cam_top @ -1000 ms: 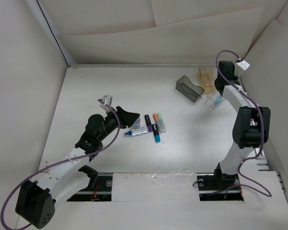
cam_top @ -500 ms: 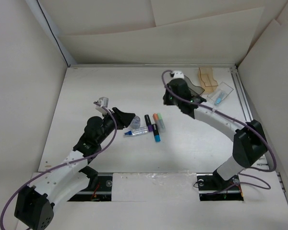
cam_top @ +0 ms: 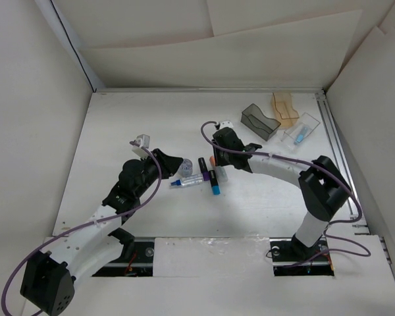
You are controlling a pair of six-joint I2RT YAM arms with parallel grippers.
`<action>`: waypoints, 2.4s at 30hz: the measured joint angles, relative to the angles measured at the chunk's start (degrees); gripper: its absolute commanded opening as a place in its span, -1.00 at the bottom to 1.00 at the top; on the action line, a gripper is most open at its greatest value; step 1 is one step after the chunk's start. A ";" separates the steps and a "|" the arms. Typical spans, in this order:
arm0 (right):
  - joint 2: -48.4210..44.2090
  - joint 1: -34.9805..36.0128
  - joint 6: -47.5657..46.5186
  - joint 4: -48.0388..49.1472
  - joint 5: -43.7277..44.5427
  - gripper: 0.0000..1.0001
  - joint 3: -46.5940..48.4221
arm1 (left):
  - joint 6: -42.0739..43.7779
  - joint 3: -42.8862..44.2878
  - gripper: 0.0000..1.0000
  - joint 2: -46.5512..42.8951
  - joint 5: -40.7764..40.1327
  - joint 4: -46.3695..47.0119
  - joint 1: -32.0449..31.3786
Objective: Sort the stationery into containers
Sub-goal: Pick up the pen from the center of the board, then place the pen in the storage box.
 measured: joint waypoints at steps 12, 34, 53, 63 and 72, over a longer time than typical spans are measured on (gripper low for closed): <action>5.77 -0.17 0.74 0.07 2.34 -0.23 0.24 | 0.00 -0.02 -0.45 0.35 0.22 0.09 0.00; 8.22 -4.28 0.79 -0.09 4.07 -0.66 2.08 | 0.00 -0.11 -0.45 0.42 0.57 0.48 0.00; 4.55 -47.67 9.44 3.04 9.09 -0.61 13.97 | 0.44 -0.13 -0.35 4.04 5.70 4.09 -0.15; 11.67 -48.00 10.47 1.18 10.99 -0.37 17.11 | 0.48 -0.13 -0.35 4.87 6.05 4.59 -0.50; 10.45 -48.02 11.10 1.07 10.75 0.09 15.32 | 0.48 -0.13 -0.35 4.90 6.05 4.87 -0.50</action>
